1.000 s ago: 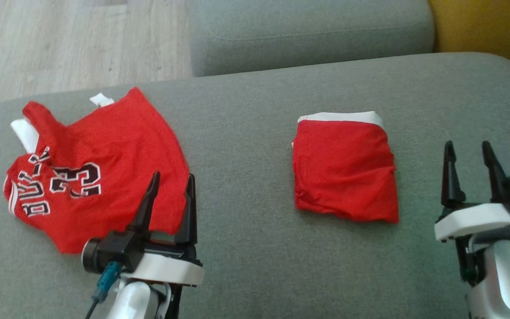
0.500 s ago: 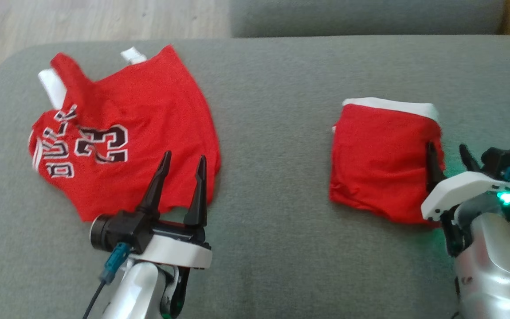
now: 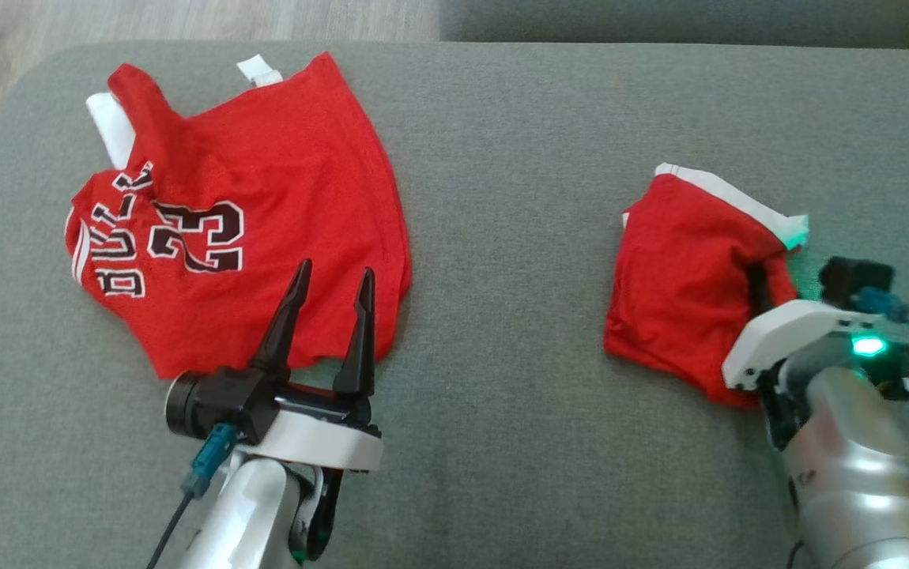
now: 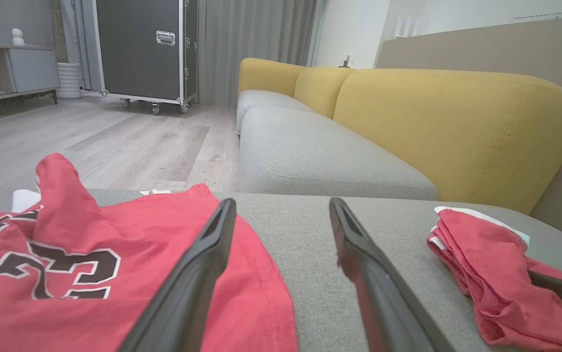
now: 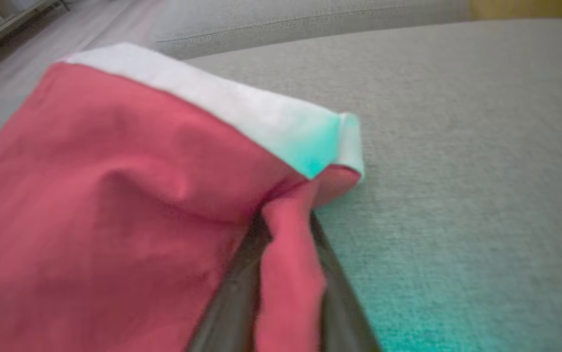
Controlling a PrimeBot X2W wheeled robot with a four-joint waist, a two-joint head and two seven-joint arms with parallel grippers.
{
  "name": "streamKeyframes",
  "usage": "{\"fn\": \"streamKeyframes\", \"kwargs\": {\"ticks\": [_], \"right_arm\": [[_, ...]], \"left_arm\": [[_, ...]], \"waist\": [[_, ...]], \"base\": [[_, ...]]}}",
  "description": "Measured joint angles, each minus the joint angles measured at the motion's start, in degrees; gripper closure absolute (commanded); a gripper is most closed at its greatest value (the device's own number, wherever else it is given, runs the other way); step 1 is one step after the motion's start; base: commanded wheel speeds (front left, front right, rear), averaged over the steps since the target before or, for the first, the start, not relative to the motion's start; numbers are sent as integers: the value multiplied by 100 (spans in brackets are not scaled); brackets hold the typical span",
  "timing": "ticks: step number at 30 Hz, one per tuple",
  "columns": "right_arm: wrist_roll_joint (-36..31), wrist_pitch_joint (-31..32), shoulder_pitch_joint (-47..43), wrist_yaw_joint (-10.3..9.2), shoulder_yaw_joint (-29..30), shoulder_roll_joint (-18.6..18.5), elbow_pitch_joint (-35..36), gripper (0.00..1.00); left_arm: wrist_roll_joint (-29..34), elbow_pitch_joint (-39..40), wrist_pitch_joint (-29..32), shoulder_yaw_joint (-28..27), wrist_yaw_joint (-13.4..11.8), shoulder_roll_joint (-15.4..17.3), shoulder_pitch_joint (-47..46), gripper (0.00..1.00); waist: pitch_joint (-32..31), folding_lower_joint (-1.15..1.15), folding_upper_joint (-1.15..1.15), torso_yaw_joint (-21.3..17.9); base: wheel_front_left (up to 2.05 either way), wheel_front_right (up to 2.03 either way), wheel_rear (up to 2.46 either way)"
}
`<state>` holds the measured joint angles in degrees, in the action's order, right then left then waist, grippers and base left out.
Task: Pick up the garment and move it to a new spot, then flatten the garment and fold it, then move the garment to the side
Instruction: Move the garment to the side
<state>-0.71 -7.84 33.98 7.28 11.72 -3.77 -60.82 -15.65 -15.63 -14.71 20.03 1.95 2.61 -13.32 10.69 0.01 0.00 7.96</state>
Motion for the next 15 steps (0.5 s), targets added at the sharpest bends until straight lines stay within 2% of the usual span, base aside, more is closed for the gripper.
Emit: {"fn": "streamKeyframes", "kwargs": {"ticks": [9,13,15], "right_arm": [[-604,-359,103,0,-566,-73,-91,100],[-700,-330,287,1,-1102,-326,-93,100],[-684,-209,436,0,-1529,-620,-114,100]], "left_arm": [[-40,-7,0,-10,-2,0,5,0],[-57,-4,0,-23,-27,0,23,0],[-67,5,0,-32,-51,0,55,0]], "waist": [[-231,0,0,-179],[-380,-1,0,-277],[-454,-1,0,-351]], "base": [[0,0,0],[0,0,0],[0,0,0]]}}
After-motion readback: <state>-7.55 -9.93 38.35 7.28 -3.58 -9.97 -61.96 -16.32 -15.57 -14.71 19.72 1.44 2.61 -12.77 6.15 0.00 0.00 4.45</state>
